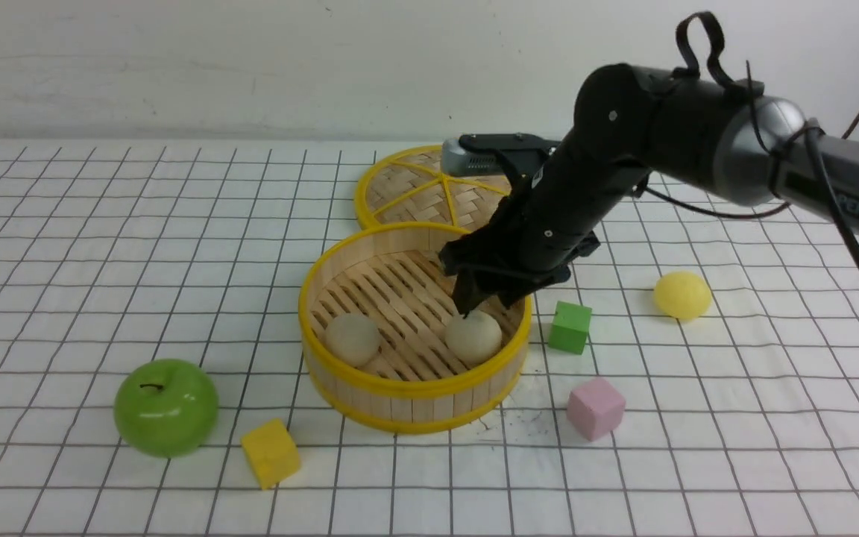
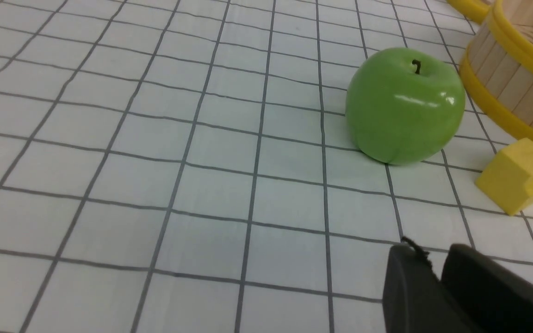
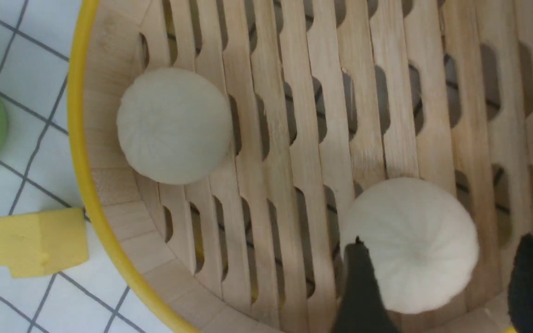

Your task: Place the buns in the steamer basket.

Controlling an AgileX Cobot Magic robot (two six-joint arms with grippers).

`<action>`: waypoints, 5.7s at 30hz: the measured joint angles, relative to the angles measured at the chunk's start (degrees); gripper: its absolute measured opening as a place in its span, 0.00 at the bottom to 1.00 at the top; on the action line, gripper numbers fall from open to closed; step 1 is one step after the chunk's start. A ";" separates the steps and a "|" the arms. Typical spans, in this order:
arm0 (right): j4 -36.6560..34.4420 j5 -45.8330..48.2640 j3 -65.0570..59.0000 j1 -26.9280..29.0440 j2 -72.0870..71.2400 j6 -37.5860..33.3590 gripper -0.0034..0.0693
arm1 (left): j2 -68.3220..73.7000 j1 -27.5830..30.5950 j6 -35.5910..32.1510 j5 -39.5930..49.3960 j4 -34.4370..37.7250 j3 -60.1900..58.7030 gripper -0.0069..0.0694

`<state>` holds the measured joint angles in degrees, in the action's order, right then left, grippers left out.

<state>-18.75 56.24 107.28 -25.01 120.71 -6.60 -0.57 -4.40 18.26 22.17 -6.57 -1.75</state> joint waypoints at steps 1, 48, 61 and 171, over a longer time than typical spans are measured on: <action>0.00 0.23 0.00 0.08 0.00 0.00 0.63 | 0.00 0.00 0.00 0.00 0.00 0.00 0.22; 5.46 0.27 1.84 23.80 7.98 2.36 0.36 | 0.00 0.00 0.00 0.00 0.00 0.00 0.27; 2.59 0.44 1.84 23.80 8.88 2.36 0.04 | 0.00 0.00 0.00 0.00 0.00 0.00 0.29; 16.87 0.75 -30.30 5.04 -47.59 2.74 0.02 | 0.00 0.00 0.00 -0.24 5.98 0.00 0.40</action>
<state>-1.89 56.99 76.98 -19.97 73.12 -3.86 -0.57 -4.40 18.26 21.94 -0.60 -1.75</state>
